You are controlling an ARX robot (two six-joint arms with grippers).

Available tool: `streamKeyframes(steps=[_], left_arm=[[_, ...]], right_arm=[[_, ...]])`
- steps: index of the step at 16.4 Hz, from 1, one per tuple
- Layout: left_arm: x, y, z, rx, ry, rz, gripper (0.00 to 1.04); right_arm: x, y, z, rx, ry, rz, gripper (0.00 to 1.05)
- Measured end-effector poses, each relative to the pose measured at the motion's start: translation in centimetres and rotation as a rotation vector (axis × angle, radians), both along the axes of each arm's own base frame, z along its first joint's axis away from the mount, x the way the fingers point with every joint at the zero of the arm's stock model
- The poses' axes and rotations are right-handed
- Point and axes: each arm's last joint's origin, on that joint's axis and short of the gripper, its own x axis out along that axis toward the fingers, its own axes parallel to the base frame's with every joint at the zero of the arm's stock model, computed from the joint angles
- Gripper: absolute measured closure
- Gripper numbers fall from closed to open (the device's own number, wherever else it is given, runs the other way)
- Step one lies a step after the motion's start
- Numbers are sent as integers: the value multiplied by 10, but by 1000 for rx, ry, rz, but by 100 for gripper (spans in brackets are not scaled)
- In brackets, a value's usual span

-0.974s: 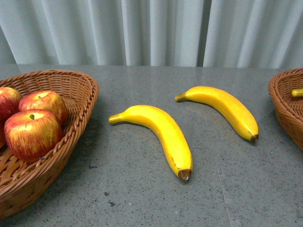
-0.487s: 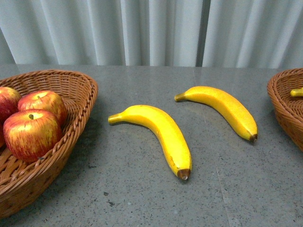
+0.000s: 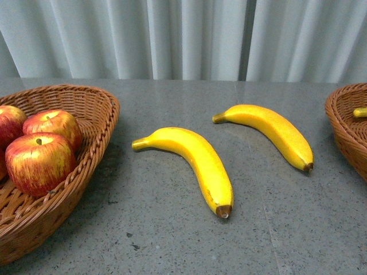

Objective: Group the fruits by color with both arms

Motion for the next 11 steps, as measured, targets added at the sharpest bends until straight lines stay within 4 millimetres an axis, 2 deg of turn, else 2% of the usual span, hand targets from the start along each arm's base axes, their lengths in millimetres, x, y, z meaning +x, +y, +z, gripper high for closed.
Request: streamKeyframes(steps=[3, 5, 7, 8, 9, 11], left_arm=[[0, 0, 0, 0, 0, 0, 66], [0, 0, 0, 0, 1, 0, 49], [0, 0, 0, 0, 0, 0, 28], [0, 0, 0, 0, 1, 0, 13], [0, 0, 0, 0, 0, 0, 6], [0, 0, 0, 0, 1, 0, 7]], right_arm=[[0, 0, 0, 0, 0, 0, 7], [0, 0, 0, 0, 0, 0, 7], [0, 0, 0, 0, 0, 0, 7], [0, 0, 0, 0, 0, 0, 7], [0, 0, 0, 0, 0, 0, 7], [0, 0, 0, 0, 0, 0, 7]])
